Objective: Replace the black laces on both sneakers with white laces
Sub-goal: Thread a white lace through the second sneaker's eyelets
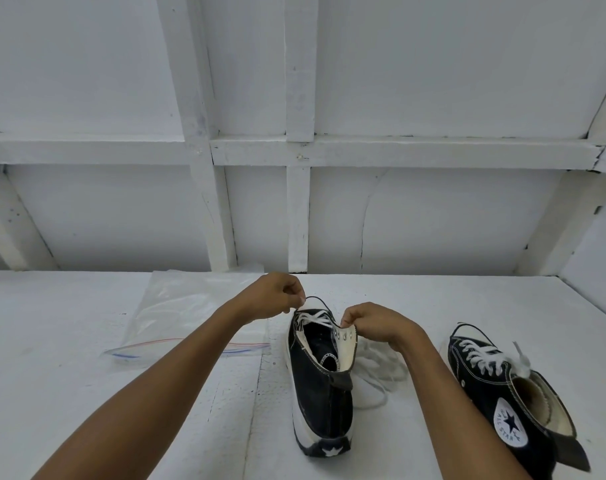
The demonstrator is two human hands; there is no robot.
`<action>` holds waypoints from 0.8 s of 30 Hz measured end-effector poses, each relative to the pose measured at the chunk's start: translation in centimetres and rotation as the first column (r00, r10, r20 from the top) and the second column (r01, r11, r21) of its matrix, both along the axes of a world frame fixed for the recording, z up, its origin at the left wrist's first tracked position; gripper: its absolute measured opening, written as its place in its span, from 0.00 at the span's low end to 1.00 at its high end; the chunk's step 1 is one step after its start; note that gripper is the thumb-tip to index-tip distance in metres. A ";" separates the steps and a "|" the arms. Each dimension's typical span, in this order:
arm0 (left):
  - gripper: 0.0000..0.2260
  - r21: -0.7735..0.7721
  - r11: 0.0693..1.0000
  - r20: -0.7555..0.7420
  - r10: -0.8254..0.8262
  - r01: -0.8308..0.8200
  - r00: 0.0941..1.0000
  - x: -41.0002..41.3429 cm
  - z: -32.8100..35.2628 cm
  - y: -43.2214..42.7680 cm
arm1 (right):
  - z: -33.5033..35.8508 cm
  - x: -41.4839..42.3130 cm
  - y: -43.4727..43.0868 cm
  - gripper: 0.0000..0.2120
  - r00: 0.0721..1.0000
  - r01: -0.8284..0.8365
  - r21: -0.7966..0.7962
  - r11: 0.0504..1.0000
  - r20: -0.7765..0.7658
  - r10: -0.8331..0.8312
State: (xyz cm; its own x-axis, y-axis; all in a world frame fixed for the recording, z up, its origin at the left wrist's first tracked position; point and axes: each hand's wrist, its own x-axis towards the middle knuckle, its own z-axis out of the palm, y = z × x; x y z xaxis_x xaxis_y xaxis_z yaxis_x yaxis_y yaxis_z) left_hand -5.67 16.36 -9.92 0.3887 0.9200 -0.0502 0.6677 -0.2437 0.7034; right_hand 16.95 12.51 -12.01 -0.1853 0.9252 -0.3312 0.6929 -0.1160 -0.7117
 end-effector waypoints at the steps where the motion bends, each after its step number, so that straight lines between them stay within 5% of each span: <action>1: 0.04 0.004 1.000 0.001 0.002 -0.002 1.000 0.0 0.1 0.0 | 0.1 -0.1 0.2 0.05 0.995 -0.041 0.037 0.998 0.095 0.037; 5: 0.04 0.004 1.000 0.013 0.000 0.000 1.000 0.2 0.3 0.1 | 0.1 -0.3 0.6 0.04 0.997 -0.021 0.113 0.993 0.075 0.013; 10: 0.03 0.000 1.000 0.026 0.004 -0.004 1.000 1.0 0.5 0.2 | 0.8 0.6 0.5 0.13 0.997 -0.031 -0.048 0.998 -0.072 0.028; 17: 0.07 -0.025 0.999 0.029 -0.047 0.048 0.998 3.3 0.8 0.0 | 3.8 1.2 1.1 0.16 0.872 0.136 0.053 0.989 -0.480 -0.094; 24: 0.14 -0.179 0.971 0.443 -0.067 0.161 0.894 5.2 4.1 -0.6 | 8.2 1.5 1.6 0.17 0.812 0.163 0.168 0.972 -0.582 -0.035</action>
